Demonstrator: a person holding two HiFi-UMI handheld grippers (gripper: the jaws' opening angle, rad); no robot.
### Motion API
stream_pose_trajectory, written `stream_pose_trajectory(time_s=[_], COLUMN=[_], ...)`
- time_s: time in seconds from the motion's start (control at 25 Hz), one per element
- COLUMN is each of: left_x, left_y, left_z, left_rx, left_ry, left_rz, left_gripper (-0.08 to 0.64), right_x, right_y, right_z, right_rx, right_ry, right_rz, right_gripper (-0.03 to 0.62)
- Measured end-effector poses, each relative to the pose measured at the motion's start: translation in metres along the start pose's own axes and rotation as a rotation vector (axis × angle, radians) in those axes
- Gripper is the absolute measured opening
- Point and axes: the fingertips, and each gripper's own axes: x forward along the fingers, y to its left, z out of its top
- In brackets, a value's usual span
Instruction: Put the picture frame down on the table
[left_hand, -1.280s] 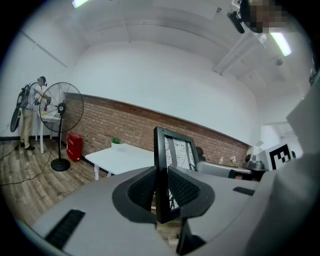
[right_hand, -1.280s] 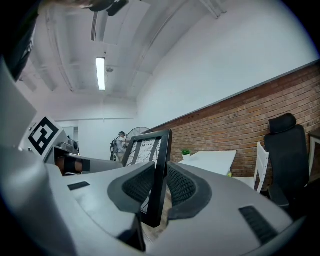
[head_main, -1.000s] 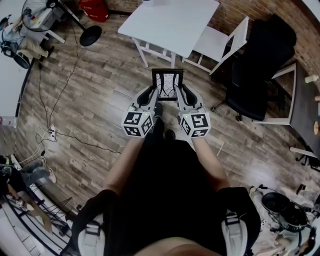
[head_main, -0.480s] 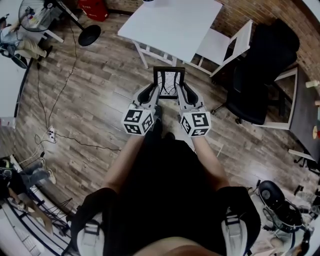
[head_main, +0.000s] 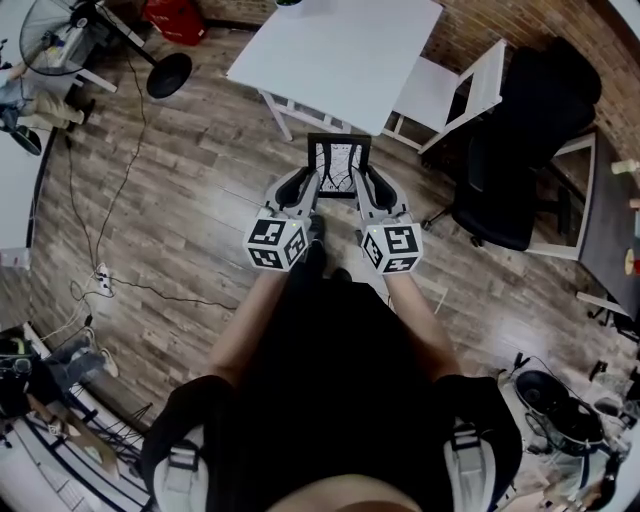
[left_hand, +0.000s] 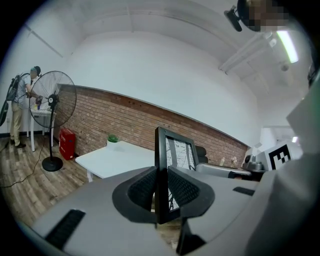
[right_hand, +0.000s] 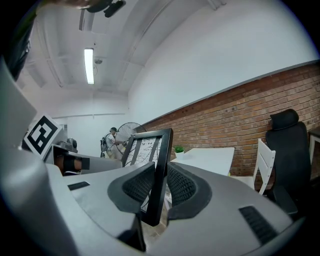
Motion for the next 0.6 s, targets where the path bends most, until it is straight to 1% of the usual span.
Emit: stream_pose_trajectory(time_s=[0.32, 0.6], left_x=[0.029, 0.047], left_y=[0.039, 0.078], left_z=[0.014, 0.032], left_rx=[-0.026, -0.024], left_ry=[0.021, 0.028], left_rz=[-0.036, -0.071], left_gripper=[0.081, 0.082], right_x=[0.046, 0.088], right_y=[-0.002, 0.006], right_z=[0.01, 0.02], right_rx=[-0.001, -0.006], right_ry=[0.009, 0.014], right_rz=[-0.049, -0.083], right_gripper=[0.071, 0.071])
